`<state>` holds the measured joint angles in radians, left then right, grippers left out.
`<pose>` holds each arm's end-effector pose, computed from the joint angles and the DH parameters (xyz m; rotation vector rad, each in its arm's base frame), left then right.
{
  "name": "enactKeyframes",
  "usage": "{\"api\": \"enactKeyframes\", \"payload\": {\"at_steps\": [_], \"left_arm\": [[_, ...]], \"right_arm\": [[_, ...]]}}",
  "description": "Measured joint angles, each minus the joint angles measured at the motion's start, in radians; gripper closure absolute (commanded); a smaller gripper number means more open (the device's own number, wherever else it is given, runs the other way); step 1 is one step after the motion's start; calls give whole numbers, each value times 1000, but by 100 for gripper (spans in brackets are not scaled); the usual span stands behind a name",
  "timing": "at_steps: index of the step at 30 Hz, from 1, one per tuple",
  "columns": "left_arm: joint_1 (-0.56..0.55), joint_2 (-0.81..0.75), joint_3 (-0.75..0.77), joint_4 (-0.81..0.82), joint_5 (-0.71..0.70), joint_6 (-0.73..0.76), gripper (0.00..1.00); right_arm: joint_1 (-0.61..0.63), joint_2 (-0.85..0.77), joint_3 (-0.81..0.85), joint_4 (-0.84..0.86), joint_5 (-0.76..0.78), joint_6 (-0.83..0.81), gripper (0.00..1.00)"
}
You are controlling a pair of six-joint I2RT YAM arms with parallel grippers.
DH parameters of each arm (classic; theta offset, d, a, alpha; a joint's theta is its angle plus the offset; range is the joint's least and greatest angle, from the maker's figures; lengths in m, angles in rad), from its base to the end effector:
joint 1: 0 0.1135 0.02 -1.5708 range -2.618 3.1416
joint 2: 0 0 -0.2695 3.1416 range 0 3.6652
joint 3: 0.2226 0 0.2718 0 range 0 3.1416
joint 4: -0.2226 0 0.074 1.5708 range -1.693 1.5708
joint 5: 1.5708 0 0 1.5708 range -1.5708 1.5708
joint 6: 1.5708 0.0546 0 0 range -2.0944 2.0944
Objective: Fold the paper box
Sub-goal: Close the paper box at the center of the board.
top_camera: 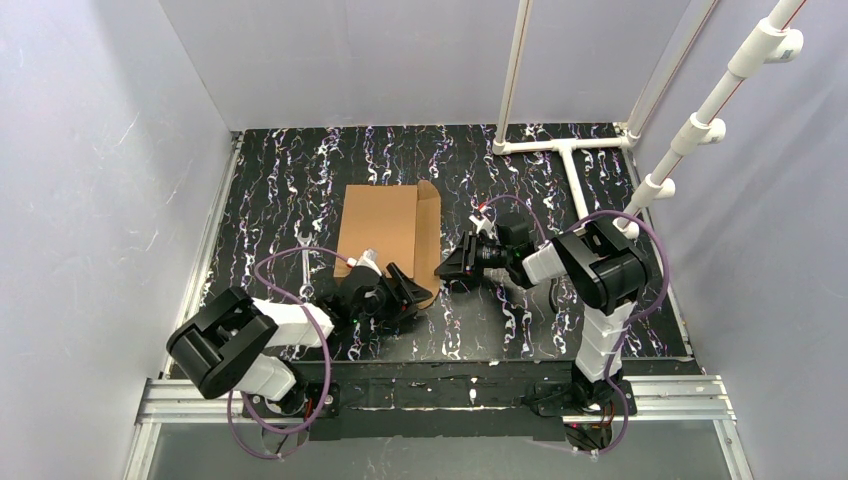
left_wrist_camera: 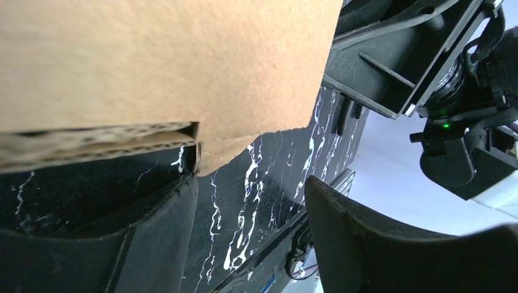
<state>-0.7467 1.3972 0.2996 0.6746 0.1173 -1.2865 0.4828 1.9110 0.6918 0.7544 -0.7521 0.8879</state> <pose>0.1899 -0.1844 0.1177 -0.5269 2.2307 -1.3299 0.3010 0.1999 0.0883 -0.0840 2.3000 1.5571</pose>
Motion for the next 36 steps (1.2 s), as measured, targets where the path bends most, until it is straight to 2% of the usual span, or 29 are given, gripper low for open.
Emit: {"api": "enactKeyframes", "payload": {"at_steps": [6, 10, 18, 24, 28, 32, 36], "left_arm": [[-35, 22, 7, 16, -40, -8, 36], [-41, 14, -2, 26, -61, -6, 30], [-41, -70, -19, -43, -112, 79, 29], [-54, -124, 31, -193, -131, 308, 29], [-114, -181, 45, -275, -180, 512, 28], [-196, -255, 58, -372, -269, 695, 28], [-287, -259, 147, -508, -408, 862, 28]], "right_arm": [[3, 7, 0, 12, -14, 28, 66], [3, 7, 0, 59, -31, 80, 66], [16, 10, 7, 56, -37, 82, 60], [31, 25, 15, 35, -37, 66, 61], [35, 27, 15, 34, -37, 68, 62], [35, 31, 15, 36, -37, 77, 64], [35, 55, 19, 48, -40, 91, 66]]}}
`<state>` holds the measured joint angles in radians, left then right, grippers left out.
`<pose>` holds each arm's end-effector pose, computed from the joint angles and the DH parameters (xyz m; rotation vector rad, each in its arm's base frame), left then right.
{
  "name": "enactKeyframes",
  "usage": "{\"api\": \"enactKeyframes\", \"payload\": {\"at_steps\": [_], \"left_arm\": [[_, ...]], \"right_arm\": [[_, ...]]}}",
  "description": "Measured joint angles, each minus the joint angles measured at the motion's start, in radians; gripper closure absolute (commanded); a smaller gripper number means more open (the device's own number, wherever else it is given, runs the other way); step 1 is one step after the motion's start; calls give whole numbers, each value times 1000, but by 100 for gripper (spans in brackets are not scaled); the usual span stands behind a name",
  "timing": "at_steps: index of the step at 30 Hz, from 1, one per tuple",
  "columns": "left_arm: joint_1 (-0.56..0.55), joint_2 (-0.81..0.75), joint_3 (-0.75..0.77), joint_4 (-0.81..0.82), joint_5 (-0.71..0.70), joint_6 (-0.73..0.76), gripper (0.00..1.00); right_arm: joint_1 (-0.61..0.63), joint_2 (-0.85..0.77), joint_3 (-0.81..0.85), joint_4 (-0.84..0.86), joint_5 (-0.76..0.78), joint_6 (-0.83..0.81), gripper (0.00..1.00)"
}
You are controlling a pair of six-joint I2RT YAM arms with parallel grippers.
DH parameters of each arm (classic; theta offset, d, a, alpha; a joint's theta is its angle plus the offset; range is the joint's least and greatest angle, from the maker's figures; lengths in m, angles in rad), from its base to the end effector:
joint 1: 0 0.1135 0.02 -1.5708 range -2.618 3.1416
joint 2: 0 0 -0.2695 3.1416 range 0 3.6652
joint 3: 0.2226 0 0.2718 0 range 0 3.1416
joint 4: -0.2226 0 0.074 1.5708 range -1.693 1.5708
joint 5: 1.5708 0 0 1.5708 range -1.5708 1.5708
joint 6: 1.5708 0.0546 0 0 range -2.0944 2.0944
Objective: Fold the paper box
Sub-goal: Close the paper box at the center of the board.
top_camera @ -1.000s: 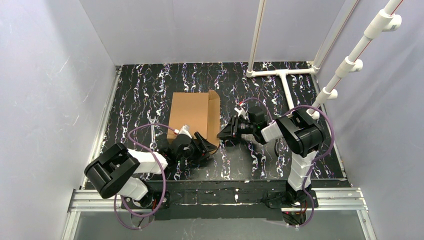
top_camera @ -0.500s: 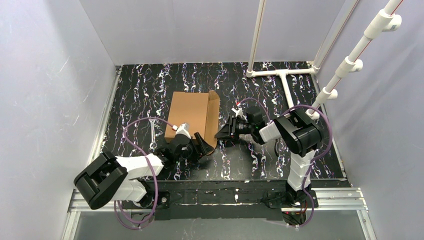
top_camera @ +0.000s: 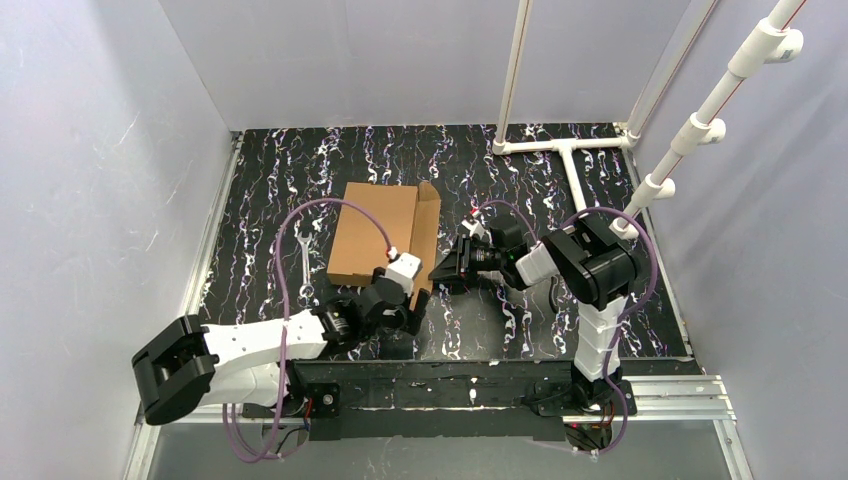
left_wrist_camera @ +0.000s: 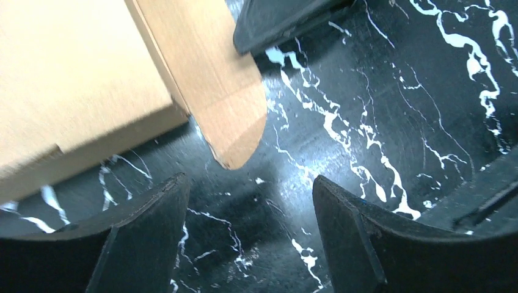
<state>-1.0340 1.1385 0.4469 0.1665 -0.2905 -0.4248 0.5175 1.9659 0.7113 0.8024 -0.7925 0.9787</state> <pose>0.1458 -0.2144 0.1720 0.4648 2.0739 -0.5825 0.2973 0.2140 0.0799 -0.0598 2.3395 1.6583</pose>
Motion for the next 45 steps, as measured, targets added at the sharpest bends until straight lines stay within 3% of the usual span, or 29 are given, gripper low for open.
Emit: {"api": "enactKeyframes", "payload": {"at_steps": [9, 11, 19, 25, 33, 40, 45], "left_arm": [[-124, 198, 228, -146, -252, 238, 31], [-142, 276, 269, -166, -288, 261, 36], [-159, 466, 349, -218, -390, 309, 38], [-161, 519, 387, -223, -431, 320, 42], [-166, 539, 391, -252, -466, 306, 71], [-166, 539, 394, -280, -471, 287, 74], [-166, 531, 394, -293, -456, 282, 75]], "right_arm": [[0, 14, 1, 20, -3, 29, 68], [0, 14, 2, 25, -3, 34, 69], [0, 14, 2, 40, -8, 55, 69], [0, 14, 2, 46, -11, 67, 69], [0, 14, 2, 46, -16, 69, 68], [0, 14, 16, 38, -27, 34, 55], [-8, 3, 35, -48, -49, -81, 49]]}}
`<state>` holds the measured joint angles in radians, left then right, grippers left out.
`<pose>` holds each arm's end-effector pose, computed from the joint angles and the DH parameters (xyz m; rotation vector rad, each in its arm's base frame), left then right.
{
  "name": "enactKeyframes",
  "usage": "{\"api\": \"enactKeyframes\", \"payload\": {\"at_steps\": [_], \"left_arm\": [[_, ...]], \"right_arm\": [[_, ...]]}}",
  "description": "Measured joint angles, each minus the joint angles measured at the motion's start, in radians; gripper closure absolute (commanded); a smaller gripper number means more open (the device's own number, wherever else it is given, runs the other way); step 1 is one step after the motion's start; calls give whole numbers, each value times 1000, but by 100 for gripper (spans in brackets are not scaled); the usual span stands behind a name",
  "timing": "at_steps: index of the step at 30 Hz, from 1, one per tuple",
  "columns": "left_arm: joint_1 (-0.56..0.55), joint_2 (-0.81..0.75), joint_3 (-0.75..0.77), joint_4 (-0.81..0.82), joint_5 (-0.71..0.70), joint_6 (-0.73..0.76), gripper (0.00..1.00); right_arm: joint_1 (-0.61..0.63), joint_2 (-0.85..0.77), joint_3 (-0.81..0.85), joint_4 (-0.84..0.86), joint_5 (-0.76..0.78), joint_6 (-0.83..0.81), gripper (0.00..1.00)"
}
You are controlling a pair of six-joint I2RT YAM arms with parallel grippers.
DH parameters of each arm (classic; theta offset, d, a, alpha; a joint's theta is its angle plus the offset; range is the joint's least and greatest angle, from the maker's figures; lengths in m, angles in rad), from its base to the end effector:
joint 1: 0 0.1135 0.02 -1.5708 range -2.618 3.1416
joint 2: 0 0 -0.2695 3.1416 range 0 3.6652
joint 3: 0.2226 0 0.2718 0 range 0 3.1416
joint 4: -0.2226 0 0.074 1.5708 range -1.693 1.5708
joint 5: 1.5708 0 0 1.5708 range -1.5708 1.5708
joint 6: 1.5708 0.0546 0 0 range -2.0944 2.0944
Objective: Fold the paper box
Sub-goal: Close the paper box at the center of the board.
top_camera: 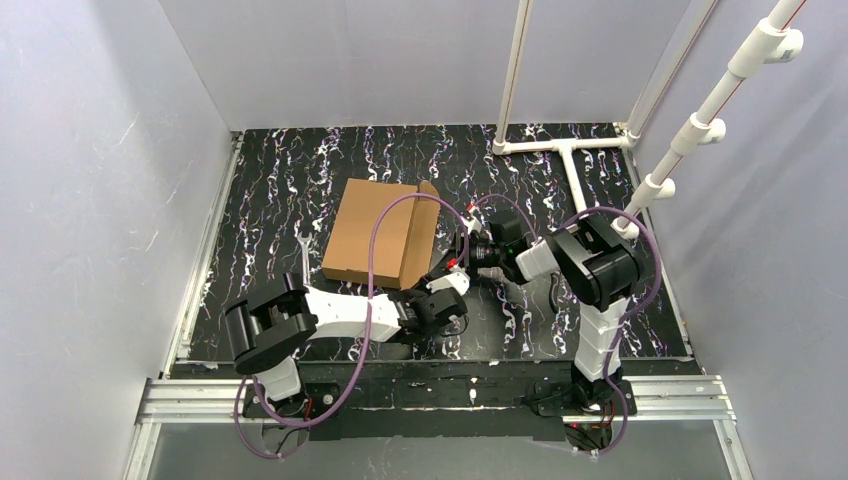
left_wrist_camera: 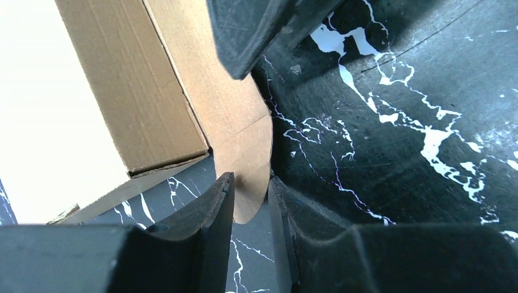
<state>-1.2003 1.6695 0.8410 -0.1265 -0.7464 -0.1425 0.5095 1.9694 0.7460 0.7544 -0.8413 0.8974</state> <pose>0.1562 -0.2997 0.1338 0.8763 2.0440 0.2400 0.3029 0.2159 0.0831 -0.1729 2.3249 1.6602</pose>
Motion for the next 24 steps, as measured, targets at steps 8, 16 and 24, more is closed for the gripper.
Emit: {"api": "enactKeyframes", "payload": {"at_steps": [8, 16, 24], "left_arm": [[10, -71, -3, -5, 65, -12, 84], [54, -183, -70, 9, 135, -24, 73], [149, -566, -247, 21, 369, -253, 51]], "right_arm": [[-15, -147, 58, -360, 36, -407, 41], [-58, -209, 96, -549, 49, -713, 41], [-4, -301, 55, -657, 42, -1082, 31]]}}
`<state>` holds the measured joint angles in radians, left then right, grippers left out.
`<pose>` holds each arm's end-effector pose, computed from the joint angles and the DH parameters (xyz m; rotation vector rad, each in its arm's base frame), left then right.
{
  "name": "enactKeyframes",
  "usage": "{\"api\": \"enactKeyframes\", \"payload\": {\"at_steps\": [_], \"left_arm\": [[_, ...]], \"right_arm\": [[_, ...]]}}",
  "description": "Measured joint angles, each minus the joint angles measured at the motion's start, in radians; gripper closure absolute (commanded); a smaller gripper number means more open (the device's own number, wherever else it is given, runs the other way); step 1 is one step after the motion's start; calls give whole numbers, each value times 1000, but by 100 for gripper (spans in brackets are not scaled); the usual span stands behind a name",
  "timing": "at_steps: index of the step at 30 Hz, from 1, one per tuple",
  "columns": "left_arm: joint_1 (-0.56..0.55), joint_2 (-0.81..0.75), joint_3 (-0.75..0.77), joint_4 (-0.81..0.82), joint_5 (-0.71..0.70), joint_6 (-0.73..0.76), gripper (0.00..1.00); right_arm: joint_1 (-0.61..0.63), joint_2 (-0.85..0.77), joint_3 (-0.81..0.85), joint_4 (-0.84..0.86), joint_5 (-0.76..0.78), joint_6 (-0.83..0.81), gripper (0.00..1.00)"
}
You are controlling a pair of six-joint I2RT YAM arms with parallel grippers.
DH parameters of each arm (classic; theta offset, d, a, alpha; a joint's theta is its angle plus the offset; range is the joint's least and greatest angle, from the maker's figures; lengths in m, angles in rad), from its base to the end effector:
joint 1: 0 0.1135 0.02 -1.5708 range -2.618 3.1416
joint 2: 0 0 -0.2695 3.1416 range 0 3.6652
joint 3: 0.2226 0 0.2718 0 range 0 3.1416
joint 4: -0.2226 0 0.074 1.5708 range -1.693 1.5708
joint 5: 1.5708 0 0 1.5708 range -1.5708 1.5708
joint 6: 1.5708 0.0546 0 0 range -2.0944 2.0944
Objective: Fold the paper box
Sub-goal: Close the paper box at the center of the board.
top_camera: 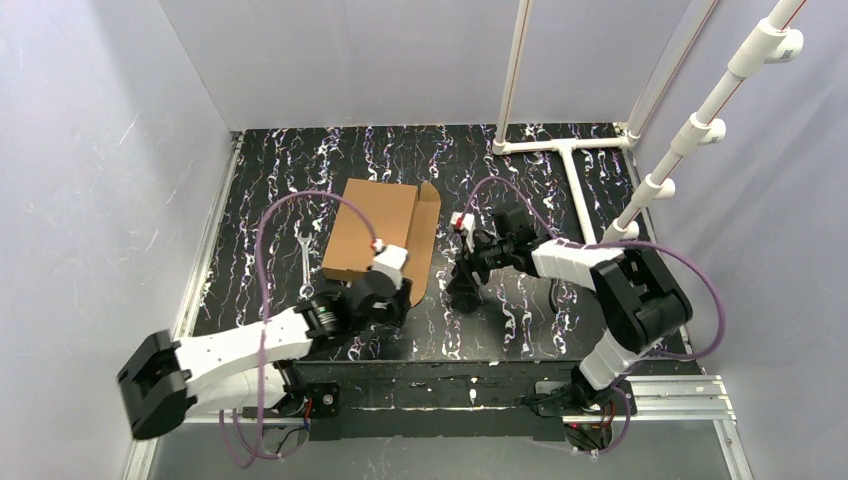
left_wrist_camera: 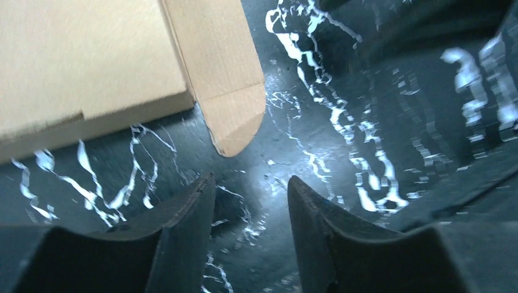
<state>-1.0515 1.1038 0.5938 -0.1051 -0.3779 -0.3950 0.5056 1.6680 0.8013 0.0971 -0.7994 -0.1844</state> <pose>0.1471 -0.2168 0.2051 0.4933 2.1112 -0.4302 0.2820 0.2008 0.1405 -1.1421 1.9854 1.0929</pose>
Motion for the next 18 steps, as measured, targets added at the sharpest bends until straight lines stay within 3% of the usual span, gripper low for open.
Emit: {"api": "enactKeyframes", "payload": {"at_steps": [5, 10, 14, 18], "left_arm": [[137, -253, -176, 43, 153, -237, 39], [230, -365, -321, 53, 244, -435, 54], [282, -375, -379, 94, 292, -570, 61], [305, -338, -391, 137, 320, -652, 62]], "right_arm": [[118, -119, -13, -98, 58, -481, 26], [207, -108, -14, -150, 160, -898, 27], [259, -95, -20, -117, 251, -1056, 28], [324, -80, -63, -25, 325, -1115, 28]]}}
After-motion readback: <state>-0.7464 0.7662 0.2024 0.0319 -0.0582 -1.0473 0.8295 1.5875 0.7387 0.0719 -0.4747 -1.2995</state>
